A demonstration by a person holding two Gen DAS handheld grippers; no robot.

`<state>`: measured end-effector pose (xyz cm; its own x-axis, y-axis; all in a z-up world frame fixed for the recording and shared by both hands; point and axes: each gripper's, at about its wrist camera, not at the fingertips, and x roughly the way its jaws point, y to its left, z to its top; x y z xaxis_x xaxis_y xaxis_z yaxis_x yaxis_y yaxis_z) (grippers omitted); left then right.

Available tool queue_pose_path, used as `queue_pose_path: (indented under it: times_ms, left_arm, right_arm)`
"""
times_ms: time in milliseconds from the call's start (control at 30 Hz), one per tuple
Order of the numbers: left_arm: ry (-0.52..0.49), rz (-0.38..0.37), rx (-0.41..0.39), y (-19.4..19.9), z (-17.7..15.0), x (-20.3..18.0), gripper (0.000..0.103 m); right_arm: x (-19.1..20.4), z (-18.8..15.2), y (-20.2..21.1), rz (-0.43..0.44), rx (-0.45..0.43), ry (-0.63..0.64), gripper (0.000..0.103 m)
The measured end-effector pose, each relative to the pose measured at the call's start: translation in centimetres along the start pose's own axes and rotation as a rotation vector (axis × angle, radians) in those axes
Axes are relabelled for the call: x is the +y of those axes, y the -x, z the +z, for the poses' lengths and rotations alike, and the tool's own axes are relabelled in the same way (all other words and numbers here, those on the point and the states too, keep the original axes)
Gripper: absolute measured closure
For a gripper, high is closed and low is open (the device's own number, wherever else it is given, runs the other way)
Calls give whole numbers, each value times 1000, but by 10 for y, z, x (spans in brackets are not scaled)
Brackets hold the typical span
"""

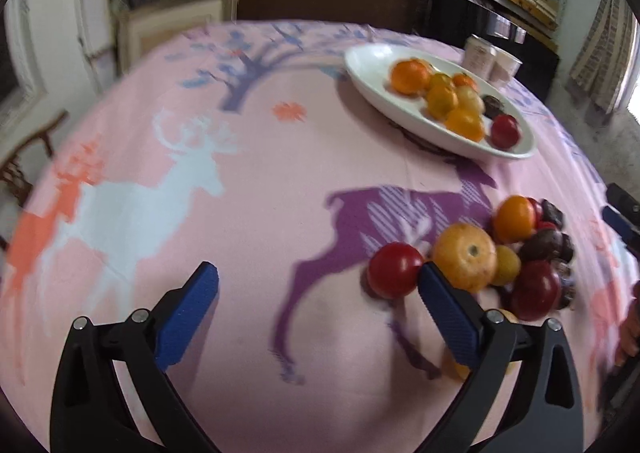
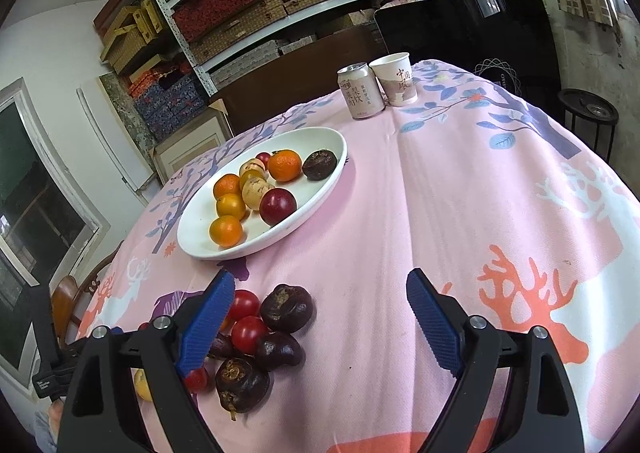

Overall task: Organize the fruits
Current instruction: 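Move both open tools back to the remaining fruit cluster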

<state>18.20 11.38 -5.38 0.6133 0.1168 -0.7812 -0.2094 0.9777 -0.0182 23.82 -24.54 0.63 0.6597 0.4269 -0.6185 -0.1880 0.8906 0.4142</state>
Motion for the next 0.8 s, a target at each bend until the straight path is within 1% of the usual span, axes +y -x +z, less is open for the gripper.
queue_pose_path:
  times_ms: [33,67,133,167,267,333,500,567,600,633,667,733,800]
  left_arm:
    - [-3,42,-28,5,0,1,4]
    - [-7,67,-51,9,-1,1,5]
    - [-14,17,-61,13,-1,0,5]
    - [-35,-10,-62,13,-2,-5,5]
    - [-121,25,-48,7,-4,-21,5]
    - [-141,12,-32,3,-4,-25,5]
    - [-103,-29,-44,1,1,-21,5]
    - [-91,-51,-32,-4,4,-19,6]
    - [-90,-63,-20,-6,4,-19,15]
    - [-92,-73,-8,-9,4,-19,33]
    - [-91,-89,12,-12,4,-19,39]
    - [-80,-101,34,-17,4,-18,44]
    - [-65,-109,29,-18,6,-16,47]
  right_arm:
    - [-1,0,0,2,0,-4,15]
    - [-2,1,0,3,0,-6,15]
    - [-1,0,0,5,0,-6,15]
    - [-1,0,0,5,0,-5,15]
    - [0,0,1,7,1,3,15]
    - [0,0,1,6,-2,6,14]
    - [1,0,1,5,-1,9,14]
    - [2,0,1,4,2,14,15]
    - [2,0,1,3,3,16,15]
    - [2,0,0,3,4,17,15]
    - [2,0,0,3,5,17,14]
    - [2,-1,0,2,5,17,14]
    - [3,-1,0,3,7,19,15]
